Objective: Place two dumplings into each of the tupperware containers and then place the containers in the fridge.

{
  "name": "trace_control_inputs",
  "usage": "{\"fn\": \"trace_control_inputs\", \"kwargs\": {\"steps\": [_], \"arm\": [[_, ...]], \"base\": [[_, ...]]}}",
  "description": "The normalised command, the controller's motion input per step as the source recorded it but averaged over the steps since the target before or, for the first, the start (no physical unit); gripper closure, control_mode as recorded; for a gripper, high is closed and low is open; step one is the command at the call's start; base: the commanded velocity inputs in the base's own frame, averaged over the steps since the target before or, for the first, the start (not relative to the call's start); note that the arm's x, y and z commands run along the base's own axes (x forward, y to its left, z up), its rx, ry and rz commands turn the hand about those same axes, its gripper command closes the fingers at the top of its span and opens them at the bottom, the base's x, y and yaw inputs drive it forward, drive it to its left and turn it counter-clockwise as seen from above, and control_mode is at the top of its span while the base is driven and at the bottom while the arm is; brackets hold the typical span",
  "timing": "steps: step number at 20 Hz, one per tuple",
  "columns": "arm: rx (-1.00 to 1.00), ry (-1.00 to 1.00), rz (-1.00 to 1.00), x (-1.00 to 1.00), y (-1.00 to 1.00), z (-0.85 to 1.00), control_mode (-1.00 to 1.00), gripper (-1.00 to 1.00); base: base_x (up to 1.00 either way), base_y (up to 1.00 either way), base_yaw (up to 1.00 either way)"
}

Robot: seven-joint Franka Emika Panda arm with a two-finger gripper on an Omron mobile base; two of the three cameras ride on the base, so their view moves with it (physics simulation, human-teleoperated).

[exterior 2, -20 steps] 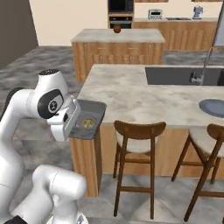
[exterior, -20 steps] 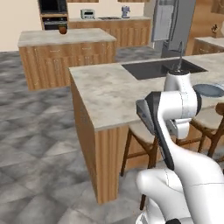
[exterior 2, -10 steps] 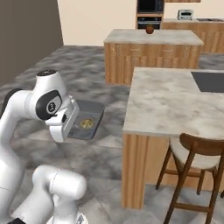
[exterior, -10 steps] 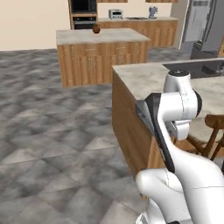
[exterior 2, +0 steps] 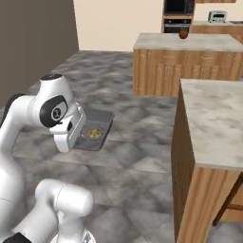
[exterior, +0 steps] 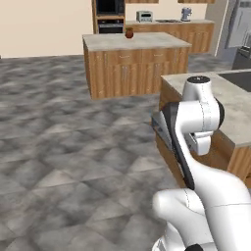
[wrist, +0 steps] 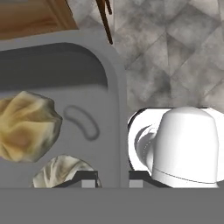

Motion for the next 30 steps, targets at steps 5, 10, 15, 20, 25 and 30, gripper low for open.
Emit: {"fn": "trace_control_inputs", "kwargs": {"steps": [5,10,15,20,25,30], "arm": [[0.0,0.0,0.0,0.0,0.0,0.0,1.0,1.0],[0.0,0.0,0.0,0.0,0.0,0.0,1.0,1.0],[0.0,0.0,0.0,0.0,0.0,0.0,1.0,1.0],[0.0,0.0,0.0,0.0,0.0,0.0,1.0,1.0],[0.0,0.0,0.0,0.0,0.0,0.0,1.0,1.0],[0.0,0.0,0.0,0.0,0.0,0.0,1.0,1.0]], "base": [[1.0,1.0,0.0],[1.0,1.0,-0.11],[1.0,1.0,-0.47],[1.0,1.0,-0.49],[1.0,1.0,-0.41],[0.97,1.0,-0.3]]}}
